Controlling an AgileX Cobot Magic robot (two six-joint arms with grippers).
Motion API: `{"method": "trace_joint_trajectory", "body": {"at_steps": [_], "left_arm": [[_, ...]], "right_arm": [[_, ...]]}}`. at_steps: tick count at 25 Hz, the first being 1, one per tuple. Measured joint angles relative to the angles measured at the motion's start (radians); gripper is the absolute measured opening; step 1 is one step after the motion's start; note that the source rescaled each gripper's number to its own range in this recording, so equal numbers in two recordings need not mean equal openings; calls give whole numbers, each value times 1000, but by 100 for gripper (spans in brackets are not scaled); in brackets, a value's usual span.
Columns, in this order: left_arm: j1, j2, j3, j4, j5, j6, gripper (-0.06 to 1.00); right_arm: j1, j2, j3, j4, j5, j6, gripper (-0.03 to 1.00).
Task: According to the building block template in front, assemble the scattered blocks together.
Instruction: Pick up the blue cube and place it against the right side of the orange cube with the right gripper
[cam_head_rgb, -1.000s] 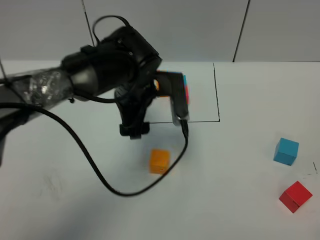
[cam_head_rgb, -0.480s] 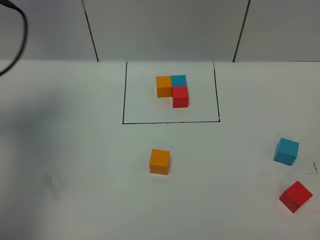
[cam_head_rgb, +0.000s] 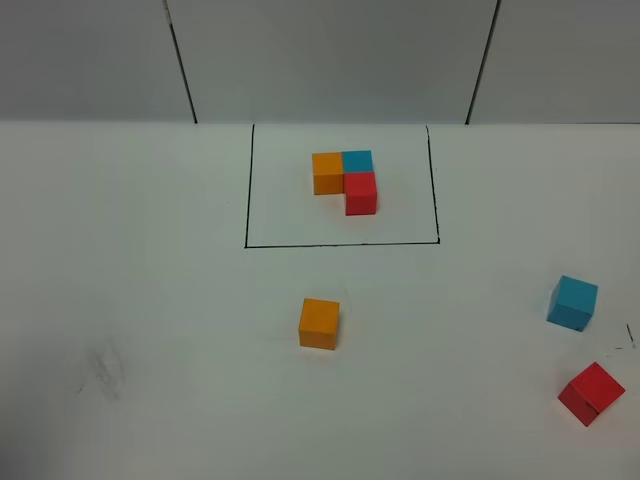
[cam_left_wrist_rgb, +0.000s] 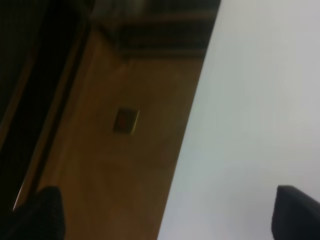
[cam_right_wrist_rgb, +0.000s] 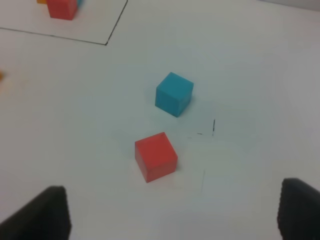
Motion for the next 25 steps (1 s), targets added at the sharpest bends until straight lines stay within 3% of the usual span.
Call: {"method": "trace_joint_trajectory", "body": {"at_steps": [4,10,17,25], "left_arm": [[0,-316,154,-148,-46,16,79],[0,-566,345,-272,-18,12,77],[-31,-650,568,-365,-28,15,75],[-73,-653,662,-396,-87,22,73]], "right_arm": [[0,0,0,0,0,0,71],[0,0,0,0,0,1,71],[0,0,0,0,0,1,71],[0,0,0,0,0,0,71]]}}
